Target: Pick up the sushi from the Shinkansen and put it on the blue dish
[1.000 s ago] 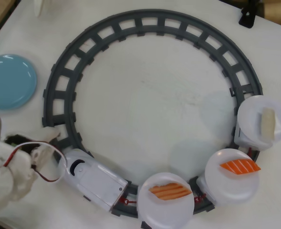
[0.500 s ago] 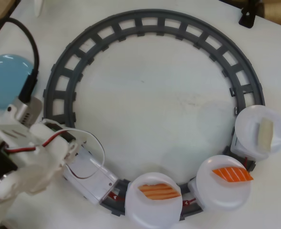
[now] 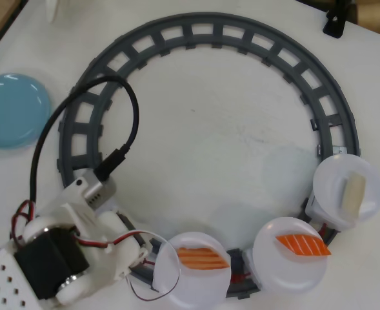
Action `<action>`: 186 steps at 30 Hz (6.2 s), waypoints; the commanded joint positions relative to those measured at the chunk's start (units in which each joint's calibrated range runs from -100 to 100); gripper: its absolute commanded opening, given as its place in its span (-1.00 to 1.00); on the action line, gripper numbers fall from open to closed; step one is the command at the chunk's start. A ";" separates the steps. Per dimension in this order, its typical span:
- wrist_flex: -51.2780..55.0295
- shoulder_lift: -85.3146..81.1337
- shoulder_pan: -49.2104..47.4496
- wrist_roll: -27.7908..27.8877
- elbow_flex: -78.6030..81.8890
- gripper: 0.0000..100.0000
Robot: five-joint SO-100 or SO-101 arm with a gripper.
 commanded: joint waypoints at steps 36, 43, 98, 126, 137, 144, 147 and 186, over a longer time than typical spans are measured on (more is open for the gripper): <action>-4.38 5.39 -2.81 2.69 1.43 -0.48; -4.29 6.13 -2.90 3.11 0.62 -0.43; -17.20 6.05 -13.11 3.11 22.80 -0.67; -6.50 5.22 -18.74 2.80 5.67 -0.78; -3.87 6.05 -30.27 2.59 -2.09 -0.79; -4.63 6.13 -35.55 2.64 -3.08 -0.78; -6.07 6.13 -37.67 2.64 -4.07 -0.78; -0.98 66.52 -63.19 3.17 -68.72 -0.78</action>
